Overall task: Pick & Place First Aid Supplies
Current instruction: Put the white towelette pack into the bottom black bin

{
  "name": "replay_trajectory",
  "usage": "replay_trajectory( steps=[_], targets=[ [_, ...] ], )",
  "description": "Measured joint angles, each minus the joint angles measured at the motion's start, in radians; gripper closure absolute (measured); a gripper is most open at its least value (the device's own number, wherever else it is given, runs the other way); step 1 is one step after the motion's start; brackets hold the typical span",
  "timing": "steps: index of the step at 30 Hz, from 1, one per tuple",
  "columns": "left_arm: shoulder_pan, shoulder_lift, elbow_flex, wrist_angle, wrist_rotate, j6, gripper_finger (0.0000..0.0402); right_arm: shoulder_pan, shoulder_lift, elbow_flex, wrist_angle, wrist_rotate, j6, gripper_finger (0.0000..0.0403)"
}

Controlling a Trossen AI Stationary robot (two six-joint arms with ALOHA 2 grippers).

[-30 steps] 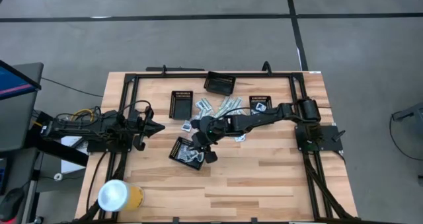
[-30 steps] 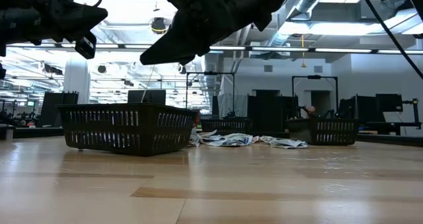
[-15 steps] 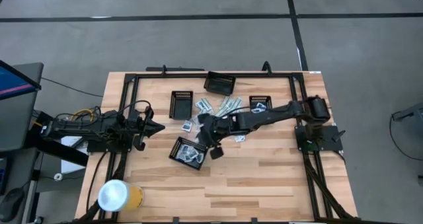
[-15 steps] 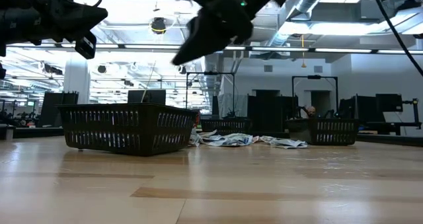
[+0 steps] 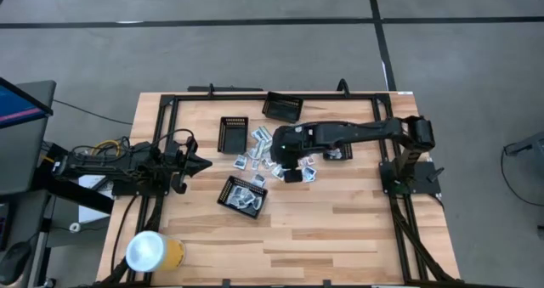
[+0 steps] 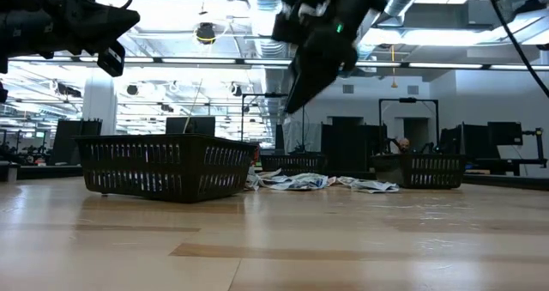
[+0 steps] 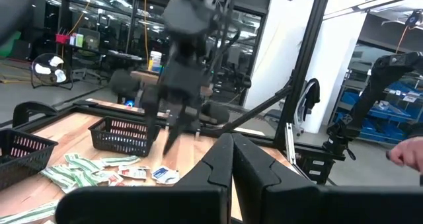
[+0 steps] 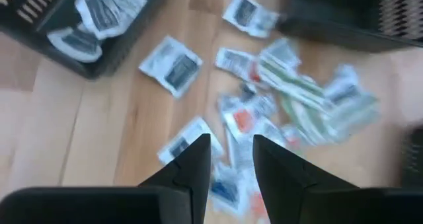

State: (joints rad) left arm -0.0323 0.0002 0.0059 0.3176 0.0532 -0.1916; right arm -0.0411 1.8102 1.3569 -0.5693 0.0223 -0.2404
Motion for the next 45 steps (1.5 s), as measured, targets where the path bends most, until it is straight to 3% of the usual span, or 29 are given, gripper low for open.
replay_trajectory(
  steps=[7, 17, 37, 45],
  targets=[
    [0.000, 0.000, 0.000, 0.004, 0.000, 0.000, 0.0394, -0.002, 0.058, -0.079, 0.048, -0.029, -0.042, 0.0295],
    [0.000, 0.001, 0.000, 0.021, 0.000, 0.000, 0.0394, 0.013, 0.164, -0.069, 0.163, -0.025, -0.076, 0.0295],
    [0.000, 0.000, 0.000, 0.058, 0.000, 0.000, 0.0394, 0.015, 0.227, -0.067, 0.121, -0.025, -0.064, 0.0297],
    [0.000, 0.000, 0.000, 0.058, 0.000, 0.000, 0.0394, 0.015, 0.229, -0.068, 0.118, -0.022, -0.044, 0.0361]
  ],
)
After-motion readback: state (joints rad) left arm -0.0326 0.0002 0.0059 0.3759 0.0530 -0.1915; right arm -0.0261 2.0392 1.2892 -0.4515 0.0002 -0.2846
